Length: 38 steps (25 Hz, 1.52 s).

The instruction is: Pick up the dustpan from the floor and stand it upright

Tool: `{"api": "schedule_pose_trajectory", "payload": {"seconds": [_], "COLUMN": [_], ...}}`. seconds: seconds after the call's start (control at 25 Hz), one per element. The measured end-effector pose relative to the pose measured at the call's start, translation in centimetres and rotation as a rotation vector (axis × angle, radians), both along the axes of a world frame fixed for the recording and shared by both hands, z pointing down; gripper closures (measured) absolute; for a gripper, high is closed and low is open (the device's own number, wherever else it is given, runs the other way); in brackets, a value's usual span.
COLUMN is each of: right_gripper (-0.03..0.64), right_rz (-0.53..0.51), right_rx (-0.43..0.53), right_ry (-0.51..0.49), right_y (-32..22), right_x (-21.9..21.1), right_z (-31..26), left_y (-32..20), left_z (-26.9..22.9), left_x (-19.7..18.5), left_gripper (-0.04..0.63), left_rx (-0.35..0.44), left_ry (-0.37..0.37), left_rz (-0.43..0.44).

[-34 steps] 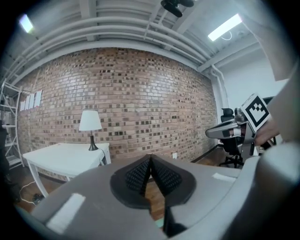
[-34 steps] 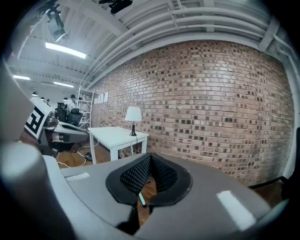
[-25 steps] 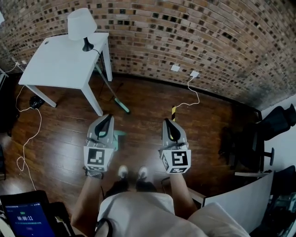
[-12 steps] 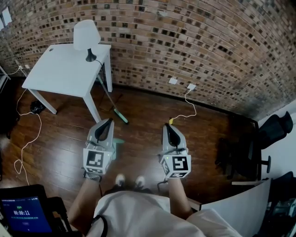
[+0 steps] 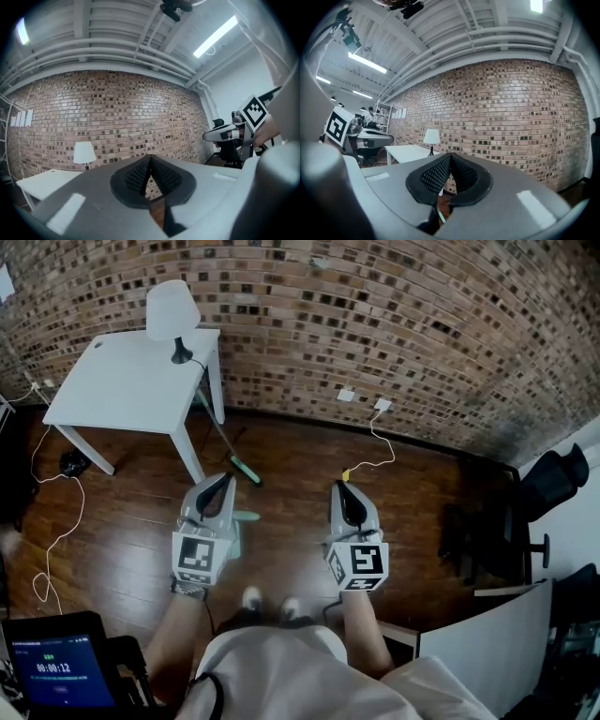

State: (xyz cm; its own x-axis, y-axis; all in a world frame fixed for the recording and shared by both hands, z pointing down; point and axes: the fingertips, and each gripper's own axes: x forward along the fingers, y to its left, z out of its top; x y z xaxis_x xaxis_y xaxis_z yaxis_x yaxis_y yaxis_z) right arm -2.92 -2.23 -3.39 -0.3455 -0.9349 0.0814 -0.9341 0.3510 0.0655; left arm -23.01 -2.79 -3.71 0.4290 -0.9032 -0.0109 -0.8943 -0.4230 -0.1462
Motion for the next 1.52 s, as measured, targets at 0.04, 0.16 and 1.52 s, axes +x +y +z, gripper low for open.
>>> {"api": "schedule_pose_trajectory", "payload": {"seconds": [0.04, 0.16, 1.52], "right_gripper": [0.604, 0.604, 0.606], "right_rz": [-0.002, -0.005, 0.03], "right_rx": [0.011, 0.03, -0.023], "right_ry": [0.001, 0.001, -0.117], "right_y": [0.8, 3.5, 38.7], "right_x": [-0.2, -0.1, 4.1], "right_z": [-0.4, -1.5, 0.3], "left_y": [0.6, 3.0, 39.5], "left_z": [-0.1, -0.5, 2.4], "left_x": [-0.1, 0.3, 4.6], "left_gripper": [0.594, 0.594, 0.594], "left_rx": [0.002, 0.008, -0.062], "left_ry": [-0.003, -0.006, 0.005], "left_rz": [0.005, 0.017, 0.042]}}
